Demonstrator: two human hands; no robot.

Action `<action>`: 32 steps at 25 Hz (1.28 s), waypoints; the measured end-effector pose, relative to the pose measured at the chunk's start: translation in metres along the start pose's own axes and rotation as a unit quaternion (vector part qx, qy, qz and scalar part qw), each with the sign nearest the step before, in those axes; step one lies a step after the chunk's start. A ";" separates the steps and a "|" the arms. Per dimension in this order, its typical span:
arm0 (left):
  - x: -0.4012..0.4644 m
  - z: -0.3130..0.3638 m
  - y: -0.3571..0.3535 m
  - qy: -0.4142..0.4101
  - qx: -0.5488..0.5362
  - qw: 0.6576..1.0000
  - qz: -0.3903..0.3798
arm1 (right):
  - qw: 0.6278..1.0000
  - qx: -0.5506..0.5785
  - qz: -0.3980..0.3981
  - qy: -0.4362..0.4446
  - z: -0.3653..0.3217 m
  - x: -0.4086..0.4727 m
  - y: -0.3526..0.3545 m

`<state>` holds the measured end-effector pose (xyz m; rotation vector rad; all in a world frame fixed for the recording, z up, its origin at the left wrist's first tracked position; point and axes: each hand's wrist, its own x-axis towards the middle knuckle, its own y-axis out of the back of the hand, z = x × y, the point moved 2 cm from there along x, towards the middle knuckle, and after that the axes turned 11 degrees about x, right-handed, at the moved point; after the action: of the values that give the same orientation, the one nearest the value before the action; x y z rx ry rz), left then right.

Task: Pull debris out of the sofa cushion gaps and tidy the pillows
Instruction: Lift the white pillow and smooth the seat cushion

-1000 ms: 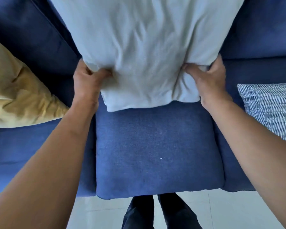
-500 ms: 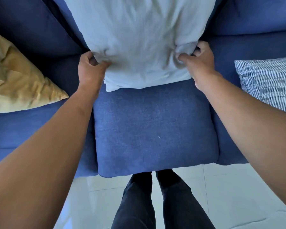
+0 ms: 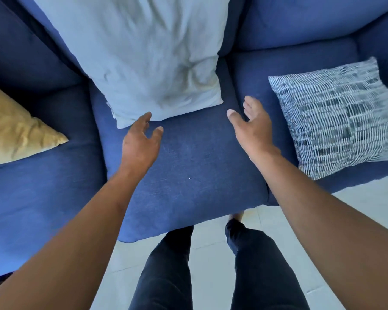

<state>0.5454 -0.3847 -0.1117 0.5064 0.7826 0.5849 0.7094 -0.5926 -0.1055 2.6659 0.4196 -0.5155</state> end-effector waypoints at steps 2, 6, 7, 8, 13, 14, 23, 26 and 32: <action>-0.005 0.020 -0.016 -0.015 0.008 1.000 -0.005 | 1.000 -0.002 0.019 -0.008 0.008 0.001 0.030; -0.010 0.081 -0.078 -0.031 0.015 0.999 -0.027 | 0.998 -0.006 0.058 0.001 0.034 0.025 0.113; -0.011 0.098 -0.098 -0.030 0.015 0.999 -0.033 | 0.998 -0.010 0.062 0.006 0.040 0.034 0.136; -0.014 0.115 -0.124 -0.028 0.022 0.999 -0.039 | 0.998 -0.014 0.066 0.006 0.046 0.044 0.161; -0.039 0.212 -0.275 -0.031 0.010 0.996 -0.080 | 0.998 -0.018 0.061 0.004 0.073 0.084 0.300; -0.041 0.226 -0.298 -0.020 0.000 0.996 -0.086 | 0.998 -0.024 0.057 0.001 0.074 0.091 0.319; -0.023 0.258 -0.402 0.127 -0.016 0.986 -0.108 | 0.988 -0.069 0.045 -0.134 0.110 0.203 0.413; -0.014 0.250 -0.399 0.213 -0.124 0.956 -0.159 | 0.973 -0.047 0.039 -0.224 0.120 0.219 0.410; -0.005 0.291 -0.361 0.164 -0.240 0.947 -0.134 | 0.979 0.052 0.025 -0.194 0.082 0.247 0.408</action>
<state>0.8726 -0.7112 -0.1550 -0.1518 0.9678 0.5872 1.0505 -0.9336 -0.1472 2.5781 0.2138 -1.0415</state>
